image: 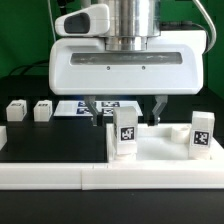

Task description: Assemble square table

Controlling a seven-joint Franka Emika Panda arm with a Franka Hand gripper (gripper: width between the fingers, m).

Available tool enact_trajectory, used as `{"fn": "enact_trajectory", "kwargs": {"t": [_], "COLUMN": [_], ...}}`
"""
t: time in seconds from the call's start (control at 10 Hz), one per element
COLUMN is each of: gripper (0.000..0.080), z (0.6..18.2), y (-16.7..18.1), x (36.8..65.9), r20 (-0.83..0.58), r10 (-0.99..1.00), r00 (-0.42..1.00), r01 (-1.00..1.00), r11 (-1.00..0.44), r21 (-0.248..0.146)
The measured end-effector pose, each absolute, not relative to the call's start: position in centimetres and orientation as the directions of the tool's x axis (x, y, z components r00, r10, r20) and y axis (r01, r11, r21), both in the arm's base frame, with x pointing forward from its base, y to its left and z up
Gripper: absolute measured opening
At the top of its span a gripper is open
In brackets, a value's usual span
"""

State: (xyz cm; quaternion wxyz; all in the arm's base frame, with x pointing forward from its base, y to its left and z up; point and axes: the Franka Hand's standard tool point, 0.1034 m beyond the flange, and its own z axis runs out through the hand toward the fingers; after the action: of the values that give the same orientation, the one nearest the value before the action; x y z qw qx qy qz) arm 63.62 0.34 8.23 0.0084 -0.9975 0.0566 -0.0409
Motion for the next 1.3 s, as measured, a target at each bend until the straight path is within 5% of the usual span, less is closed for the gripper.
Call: {"fn": "enact_trajectory", "kwargs": {"t": [0.1,0.3,0.7,0.9,1.3], "gripper": [0.0356,0.0289,0.0289,0.0291,0.0292], "z": [8.2,8.2,8.0,7.9,7.8], "y": [0.3,0.3,-0.4,-1.0,-1.0], "x": [63.6,63.6,63.4,63.0,62.5], "r20": [0.08,0.076,0.059,0.008,-0.038], "r10": [-0.127,-0.257,-0.678,-0.87,-0.999], "r00": [0.989,0.963,0.732,0.494,0.036], "r01": [-0.126,-0.255,-0.677,-0.866,-0.997], "r11": [-0.992,-0.966,-0.735,-0.493,-0.034], "r21": [-0.023,-0.035,-0.047,-0.083,-0.069]}}
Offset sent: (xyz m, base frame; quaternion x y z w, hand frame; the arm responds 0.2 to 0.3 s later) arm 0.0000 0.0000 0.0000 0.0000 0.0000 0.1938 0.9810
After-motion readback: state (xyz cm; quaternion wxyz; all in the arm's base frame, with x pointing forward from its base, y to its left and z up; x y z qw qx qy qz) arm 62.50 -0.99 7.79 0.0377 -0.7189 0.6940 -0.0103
